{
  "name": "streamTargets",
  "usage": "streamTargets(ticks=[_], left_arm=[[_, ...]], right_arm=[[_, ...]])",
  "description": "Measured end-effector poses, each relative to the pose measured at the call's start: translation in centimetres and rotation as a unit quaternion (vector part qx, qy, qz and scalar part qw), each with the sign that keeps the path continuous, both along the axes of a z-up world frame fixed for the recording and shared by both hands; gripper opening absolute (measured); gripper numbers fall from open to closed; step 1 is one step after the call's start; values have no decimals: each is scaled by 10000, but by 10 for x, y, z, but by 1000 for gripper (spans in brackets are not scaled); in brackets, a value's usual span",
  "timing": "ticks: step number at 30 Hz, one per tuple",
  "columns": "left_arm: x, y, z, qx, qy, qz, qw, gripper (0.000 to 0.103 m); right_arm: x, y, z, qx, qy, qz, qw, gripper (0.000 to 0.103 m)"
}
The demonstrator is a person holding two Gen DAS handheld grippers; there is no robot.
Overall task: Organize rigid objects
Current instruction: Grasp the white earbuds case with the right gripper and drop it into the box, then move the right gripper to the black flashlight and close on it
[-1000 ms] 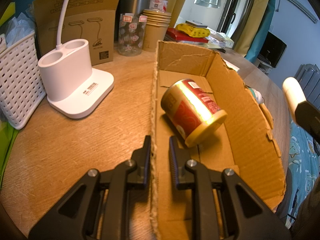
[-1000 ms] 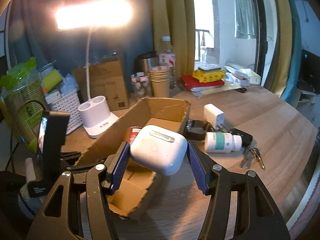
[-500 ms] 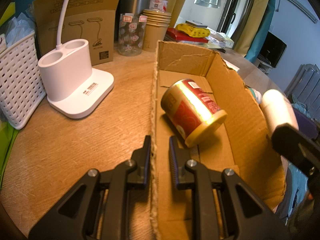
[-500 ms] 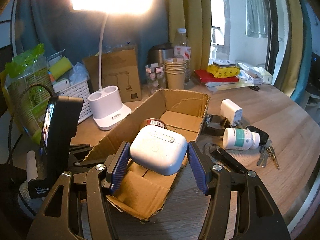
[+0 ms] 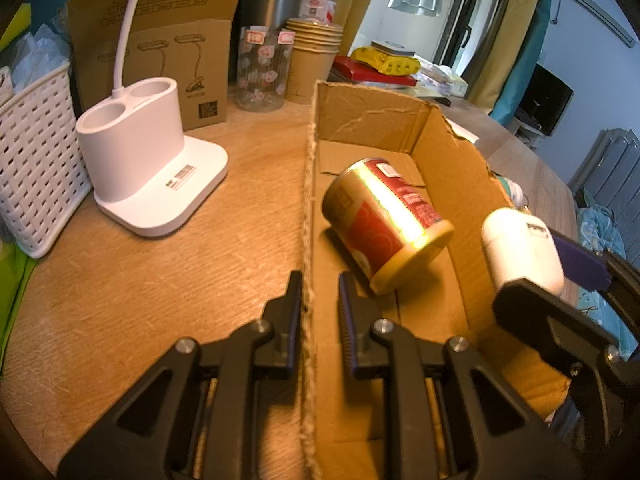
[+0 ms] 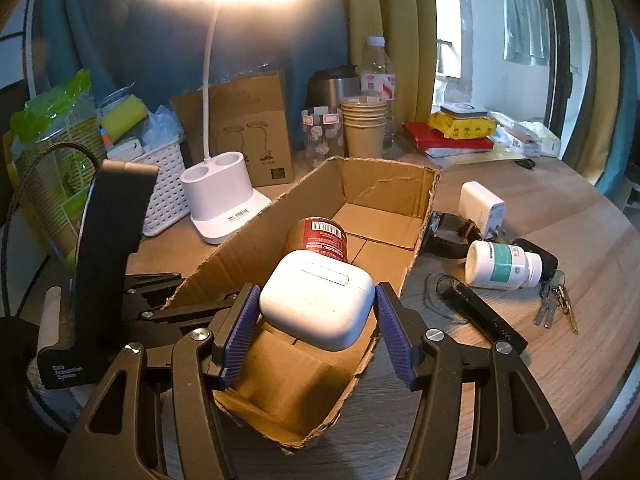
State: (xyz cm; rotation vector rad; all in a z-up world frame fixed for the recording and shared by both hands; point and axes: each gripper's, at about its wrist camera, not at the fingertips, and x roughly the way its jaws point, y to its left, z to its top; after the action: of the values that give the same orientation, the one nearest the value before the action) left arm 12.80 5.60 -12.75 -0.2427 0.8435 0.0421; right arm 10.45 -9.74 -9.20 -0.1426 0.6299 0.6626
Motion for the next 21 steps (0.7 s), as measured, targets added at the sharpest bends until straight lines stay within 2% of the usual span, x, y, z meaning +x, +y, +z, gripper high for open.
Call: streamTargets(ticks=[21], left_arm=[[2, -1, -1, -17, 2, -20, 10000, 20]], right_arm=[[0, -10, 6, 177, -74, -108, 9998, 65]])
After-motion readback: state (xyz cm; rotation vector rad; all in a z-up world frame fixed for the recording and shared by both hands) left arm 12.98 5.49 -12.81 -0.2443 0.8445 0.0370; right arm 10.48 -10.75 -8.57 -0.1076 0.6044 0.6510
